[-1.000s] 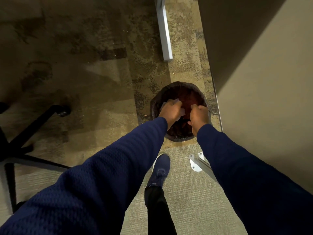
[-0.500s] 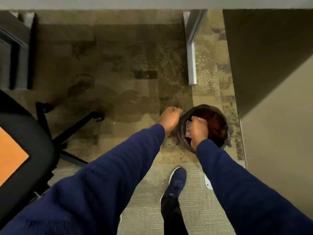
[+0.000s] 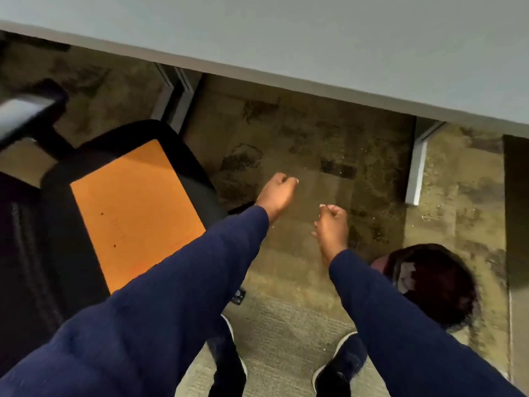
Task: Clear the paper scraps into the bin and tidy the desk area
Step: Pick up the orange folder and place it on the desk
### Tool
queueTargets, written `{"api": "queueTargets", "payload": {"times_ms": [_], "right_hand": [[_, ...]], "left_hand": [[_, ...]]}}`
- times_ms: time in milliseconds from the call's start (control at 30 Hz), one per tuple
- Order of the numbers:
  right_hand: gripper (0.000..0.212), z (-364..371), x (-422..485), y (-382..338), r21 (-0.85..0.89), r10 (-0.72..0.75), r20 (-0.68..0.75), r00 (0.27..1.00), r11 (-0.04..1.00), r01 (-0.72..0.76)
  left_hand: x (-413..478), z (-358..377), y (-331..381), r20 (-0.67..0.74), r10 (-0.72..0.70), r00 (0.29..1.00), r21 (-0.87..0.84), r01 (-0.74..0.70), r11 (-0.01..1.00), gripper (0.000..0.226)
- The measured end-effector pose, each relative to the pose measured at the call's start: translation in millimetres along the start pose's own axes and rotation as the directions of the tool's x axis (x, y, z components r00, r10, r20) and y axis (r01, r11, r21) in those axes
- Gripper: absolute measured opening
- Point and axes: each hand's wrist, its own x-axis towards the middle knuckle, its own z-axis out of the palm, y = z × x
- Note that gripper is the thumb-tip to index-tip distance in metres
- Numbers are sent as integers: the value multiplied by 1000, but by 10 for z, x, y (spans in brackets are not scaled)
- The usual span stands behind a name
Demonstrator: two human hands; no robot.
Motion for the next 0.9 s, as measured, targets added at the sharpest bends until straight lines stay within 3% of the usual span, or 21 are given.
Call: {"api": "queueTargets", "payload": {"times_ms": [133, 300, 433, 533, 600, 667, 800, 900], "right_hand": [[33, 770, -438, -223, -107, -117, 116, 986, 986, 130], [46, 1630, -972, -346, -264, -284, 309, 908, 891, 369], [61, 2181, -1329, -285, -384, -304, 478, 824, 772, 507], [70, 2454, -1501, -194, -498, -299, 560, 773, 624, 602], [70, 2549, -1539, -117, -542, -270, 576, 772, 580, 608], [71, 2624, -1585, -48, -581, -266, 575, 774, 533, 615], [72, 2664, -1602, -18, -626, -264, 560, 786, 487, 609], [70, 2587, -1525, -44, -639, -252, 526, 812, 514, 573]], "left_hand": [[-85, -949, -203, -153, -3, 988, -98, -12, 995, 28], [-263, -1940, -735, -354, -27, 935, -106, -12, 994, 28], [-436, -2566, -1346, -563, -131, 816, -98, 92, 991, 44], [-564, -2848, -1726, -715, -233, 659, -60, 273, 960, 52], [-628, -2922, -1885, -721, -340, 604, -118, 377, 919, 60], [-669, -2957, -2024, -661, -451, 600, -212, 427, 879, 68], [-713, -2960, -2140, -616, -517, 594, -279, 449, 849, 75], [-723, -3007, -2205, -590, -574, 568, -357, 454, 816, 64]]}}
